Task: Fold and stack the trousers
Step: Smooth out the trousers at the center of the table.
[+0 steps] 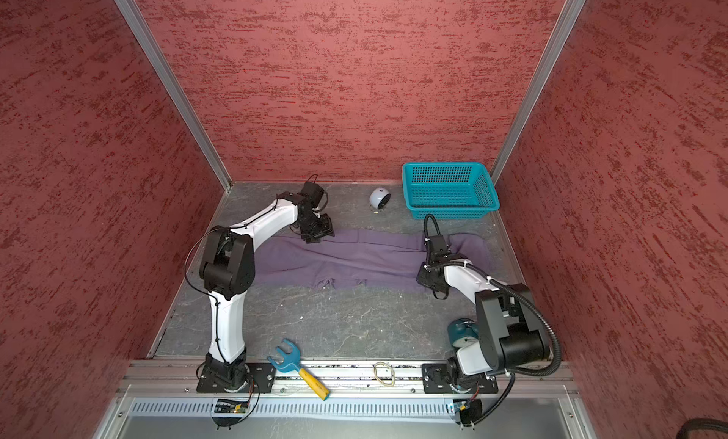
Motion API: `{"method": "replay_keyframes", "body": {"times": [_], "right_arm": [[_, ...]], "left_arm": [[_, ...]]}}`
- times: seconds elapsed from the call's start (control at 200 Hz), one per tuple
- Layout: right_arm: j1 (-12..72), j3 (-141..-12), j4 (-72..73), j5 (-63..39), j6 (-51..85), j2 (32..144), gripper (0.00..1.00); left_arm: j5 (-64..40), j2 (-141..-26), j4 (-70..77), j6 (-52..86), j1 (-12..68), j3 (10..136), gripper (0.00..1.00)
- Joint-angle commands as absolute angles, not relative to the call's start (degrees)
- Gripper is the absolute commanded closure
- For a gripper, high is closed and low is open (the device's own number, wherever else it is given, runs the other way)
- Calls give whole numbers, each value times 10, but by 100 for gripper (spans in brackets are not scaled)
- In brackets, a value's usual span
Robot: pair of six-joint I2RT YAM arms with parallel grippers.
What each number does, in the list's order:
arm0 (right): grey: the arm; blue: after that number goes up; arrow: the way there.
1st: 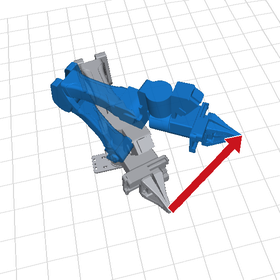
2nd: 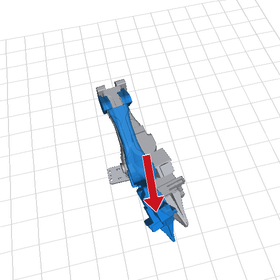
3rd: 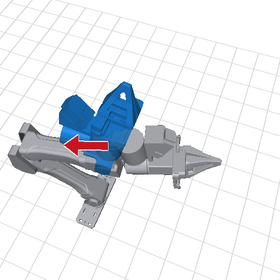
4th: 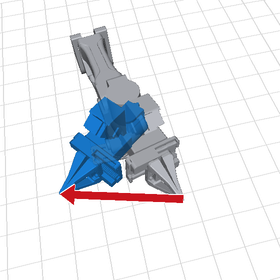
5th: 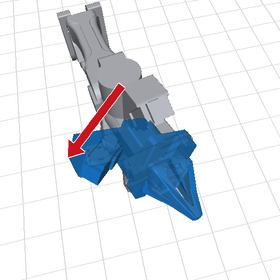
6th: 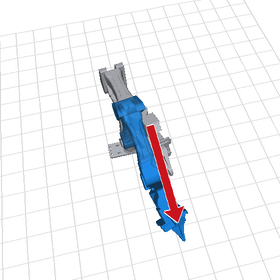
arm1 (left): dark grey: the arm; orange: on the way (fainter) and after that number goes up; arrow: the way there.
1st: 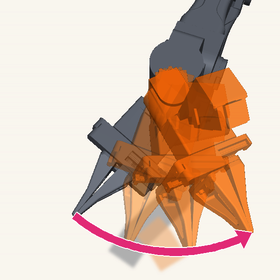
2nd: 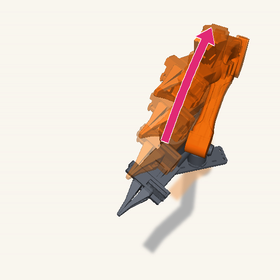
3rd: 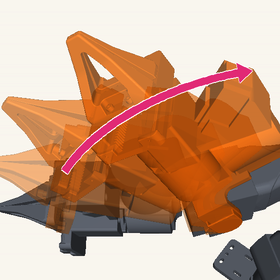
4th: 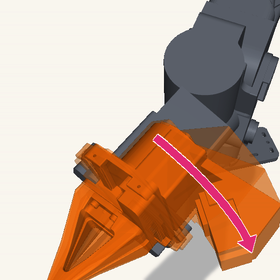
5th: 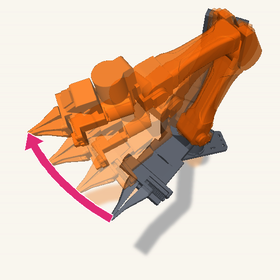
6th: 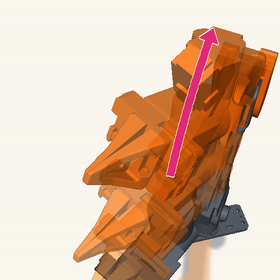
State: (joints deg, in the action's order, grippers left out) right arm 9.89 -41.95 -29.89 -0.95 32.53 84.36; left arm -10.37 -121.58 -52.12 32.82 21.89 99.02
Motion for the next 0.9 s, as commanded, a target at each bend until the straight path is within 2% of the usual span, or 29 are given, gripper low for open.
{"method": "replay_keyframes", "body": {"times": [0.0, 0.15, 0.271, 0.471, 0.566, 0.822, 0.897], "right_arm": [[94, -420, -321, -5, 322, 845, 83], [94, -421, -317, -6, 321, 845, 84], [93, -420, -315, -8, 320, 846, 84], [93, -416, -313, -7, 320, 844, 85], [92, -416, -313, -7, 319, 844, 85], [91, -411, -312, -4, 319, 840, 85], [90, -409, -311, -4, 321, 838, 85]], "left_arm": [[-78, -1239, -557, 323, 227, 1004, 45], [-29, -1255, -592, 318, 234, 1029, 49], [-11, -1267, -601, 315, 239, 1050, 57], [10, -1293, -613, 310, 250, 1086, 59], [12, -1300, -614, 308, 251, 1091, 66], [28, -1312, -622, 300, 256, 1097, 65], [31, -1317, -625, 300, 255, 1099, 69]]}}
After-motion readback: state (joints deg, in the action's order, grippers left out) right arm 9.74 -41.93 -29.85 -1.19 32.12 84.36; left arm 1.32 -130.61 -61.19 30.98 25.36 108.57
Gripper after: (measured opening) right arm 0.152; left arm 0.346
